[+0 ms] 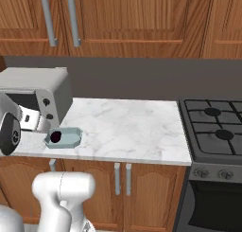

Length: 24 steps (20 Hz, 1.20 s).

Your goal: Take the eggplant and carrot out of the freezer and place them in the tupperware container on the counter. Then put the tupperware containing the vegetables back in the freezer.

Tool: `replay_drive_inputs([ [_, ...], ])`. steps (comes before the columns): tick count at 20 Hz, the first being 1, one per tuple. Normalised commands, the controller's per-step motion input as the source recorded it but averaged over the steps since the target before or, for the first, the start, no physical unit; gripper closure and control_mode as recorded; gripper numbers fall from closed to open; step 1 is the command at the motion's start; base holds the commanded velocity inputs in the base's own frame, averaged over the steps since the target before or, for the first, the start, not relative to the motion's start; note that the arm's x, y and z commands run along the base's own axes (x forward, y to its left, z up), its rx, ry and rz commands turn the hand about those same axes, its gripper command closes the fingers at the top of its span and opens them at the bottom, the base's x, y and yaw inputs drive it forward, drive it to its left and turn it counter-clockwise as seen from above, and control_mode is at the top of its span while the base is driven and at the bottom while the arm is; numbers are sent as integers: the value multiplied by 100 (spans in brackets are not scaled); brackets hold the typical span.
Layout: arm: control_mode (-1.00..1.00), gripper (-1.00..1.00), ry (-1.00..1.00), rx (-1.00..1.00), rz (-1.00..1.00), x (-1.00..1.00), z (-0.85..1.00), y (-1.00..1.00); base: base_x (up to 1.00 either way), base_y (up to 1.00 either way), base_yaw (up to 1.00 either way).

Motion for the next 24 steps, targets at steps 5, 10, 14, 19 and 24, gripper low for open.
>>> replay_drive_inputs([
  [5, -100, -100, 1, 1, -9, -100, 89, -37, 0, 0, 0],
  [10, -100, -100, 15, 3, -7, -80, 64, -40, 0, 0, 0],
  [14, -100, -100, 28, 4, -3, -46, 37, -18, 0, 0, 0],
  [19, -100, -100, 10, -3, 0, -10, -1, -1, 0, 0, 0],
  [24, -100, -100, 0, -12, 0, 0, -24, 0, 0, 0, 0],
])
